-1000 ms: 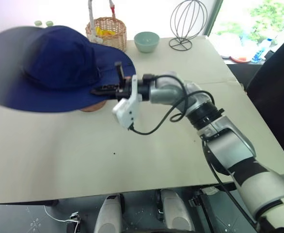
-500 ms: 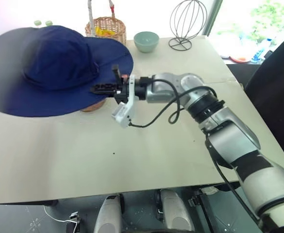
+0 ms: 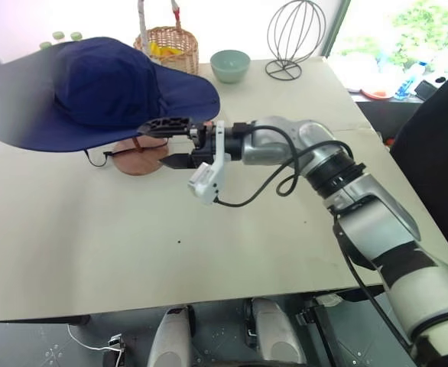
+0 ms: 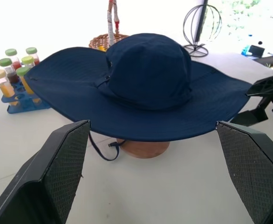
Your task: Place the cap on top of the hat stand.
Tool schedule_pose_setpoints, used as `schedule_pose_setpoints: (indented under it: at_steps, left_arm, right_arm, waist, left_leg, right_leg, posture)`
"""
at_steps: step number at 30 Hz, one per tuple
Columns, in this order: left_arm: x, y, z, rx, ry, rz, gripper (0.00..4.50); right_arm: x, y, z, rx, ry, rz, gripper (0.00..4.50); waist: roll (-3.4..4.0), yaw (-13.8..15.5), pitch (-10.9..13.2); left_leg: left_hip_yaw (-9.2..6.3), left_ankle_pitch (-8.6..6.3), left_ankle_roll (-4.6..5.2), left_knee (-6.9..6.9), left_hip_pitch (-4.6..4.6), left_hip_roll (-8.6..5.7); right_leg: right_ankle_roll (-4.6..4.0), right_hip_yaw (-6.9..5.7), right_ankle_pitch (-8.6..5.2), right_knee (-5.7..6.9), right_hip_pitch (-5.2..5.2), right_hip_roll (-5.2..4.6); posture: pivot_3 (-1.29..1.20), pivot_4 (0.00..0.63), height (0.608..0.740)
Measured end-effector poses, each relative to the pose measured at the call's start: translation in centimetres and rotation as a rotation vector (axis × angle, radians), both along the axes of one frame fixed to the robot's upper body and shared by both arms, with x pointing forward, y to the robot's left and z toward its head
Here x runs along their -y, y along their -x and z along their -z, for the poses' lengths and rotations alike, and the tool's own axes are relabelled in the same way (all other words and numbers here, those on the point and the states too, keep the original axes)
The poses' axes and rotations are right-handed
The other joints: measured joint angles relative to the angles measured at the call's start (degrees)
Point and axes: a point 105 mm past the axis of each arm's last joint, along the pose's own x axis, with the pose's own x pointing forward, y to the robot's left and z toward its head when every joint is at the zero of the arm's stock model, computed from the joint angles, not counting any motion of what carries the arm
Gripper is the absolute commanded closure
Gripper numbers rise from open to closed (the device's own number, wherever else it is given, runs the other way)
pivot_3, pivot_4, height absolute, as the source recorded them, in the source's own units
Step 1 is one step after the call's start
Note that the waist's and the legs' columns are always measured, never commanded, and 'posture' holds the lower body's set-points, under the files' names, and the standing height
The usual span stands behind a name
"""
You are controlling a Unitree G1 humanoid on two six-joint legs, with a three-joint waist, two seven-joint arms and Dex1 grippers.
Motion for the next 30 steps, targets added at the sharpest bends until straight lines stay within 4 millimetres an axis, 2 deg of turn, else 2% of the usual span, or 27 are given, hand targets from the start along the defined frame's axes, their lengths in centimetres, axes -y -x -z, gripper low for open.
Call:
schedule_pose_setpoints:
  at_steps: [4, 6, 8, 12, 16, 18, 20, 24, 30]
  left_arm:
    - [-0.1, -0.7, -0.3, -0.008, -0.027, 0.012, 0.00]
    - [-0.2, -1.0, -0.2, -0.019, -0.042, 0.015, 0.00]
    - [-0.4, -1.3, 0.2, -0.039, -0.050, 0.021, 0.00]
    - [-0.6, -1.6, 0.7, -0.065, -0.094, 0.025, 0.00]
    - [-0.7, -1.8, 0.7, -0.073, -0.137, 0.029, 0.00]
    - [-0.7, -1.9, 0.8, -0.080, -0.145, 0.037, 0.00]
    - [-0.9, -1.8, 0.8, -0.080, -0.144, 0.035, 0.00]
    - [-1.1, -1.8, 0.7, -0.093, -0.156, 0.027, 0.00]
    - [-1.2, -1.4, 0.8, -0.111, -0.164, 0.019, 0.00]
  right_arm:
    - [2.2, 0.2, -0.2, -0.071, -0.033, 0.020, 0.02]
    - [4.4, 0.2, -0.6, -0.149, -0.062, 0.053, 0.02]
    - [7.7, -0.3, -1.4, -0.272, -0.098, 0.133, 0.02]
    - [14.0, -1.1, -3.7, -0.709, -0.167, 0.319, 0.02]
    - [19.0, -1.0, -6.2, -1.163, -0.235, 0.396, 0.02]
    - [20.4, -0.9, -7.4, -1.368, -0.261, 0.382, 0.02]
    - [21.2, -0.6, -8.3, -1.499, -0.264, 0.361, 0.02]
    - [21.6, 0.2, -9.6, -1.628, -0.224, 0.318, 0.02]
    - [21.9, 1.2, -8.8, -1.700, -0.117, 0.316, 0.02]
  waist:
    - [-0.03, 0.2, 0.0]
    - [-0.03, 0.4, 0.0]
    - [-0.06, 0.4, 0.0]
    - [-0.06, 0.5, 0.1]
    - [0.01, 0.2, 0.1]
    - [0.09, 0.1, 0.2]
    - [0.14, 0.1, 0.2]
    - [0.16, 0.1, 0.2]
    - [0.16, 0.1, 0.2]
  left_leg:
    - [0.00, 0.00, 0.00, 0.00, -0.01, 0.00]
    - [0.00, 0.00, 0.00, 0.02, 0.00, 0.00]
    - [0.00, 0.00, 0.00, 0.03, 0.13, -0.01]
    - [0.00, 0.00, 0.00, 0.00, 0.28, 0.01]
    - [0.15, -0.02, -0.01, -0.07, 0.46, 0.17]
    - [0.31, -0.03, -0.02, -0.10, 0.51, 0.30]
    - [0.56, -0.04, -0.01, -0.16, 0.51, 0.40]
    - [0.83, -0.06, 0.03, -0.22, 0.27, 0.47]
    - [0.96, -0.08, 0.02, -0.15, 0.13, 0.48]
  right_leg:
    - [0.04, 0.00, 0.02, -0.03, 0.05, 0.00]
    - [0.01, 0.00, 0.00, -0.10, 0.11, 0.00]
    - [0.03, 0.01, -0.04, -0.18, 0.29, 0.00]
    - [0.04, 0.02, -0.07, -0.17, 0.39, 0.02]
    - [-0.11, 0.05, -0.24, -0.17, 0.39, 0.13]
    - [-0.21, 0.10, -0.23, -0.17, 0.31, 0.20]
    - [-0.24, 0.24, -0.22, -0.16, 0.16, 0.25]
    - [-0.24, 0.45, -0.19, -0.13, -0.21, 0.32]
    - [-0.23, 0.55, -0.16, -0.13, -0.34, 0.33]
  posture:
    - [0.00, 0.150, 0.735]
    - [0.00, 0.150, 0.735]
    - [0.00, 0.150, 0.735]
    - [0.00, 0.150, 0.735]
    - [0.00, 0.150, 0.735]
    - [0.00, 0.150, 0.735]
    - [0.00, 0.150, 0.735]
    - [0.00, 0.150, 0.735]
    - [0.00, 0.150, 0.735]
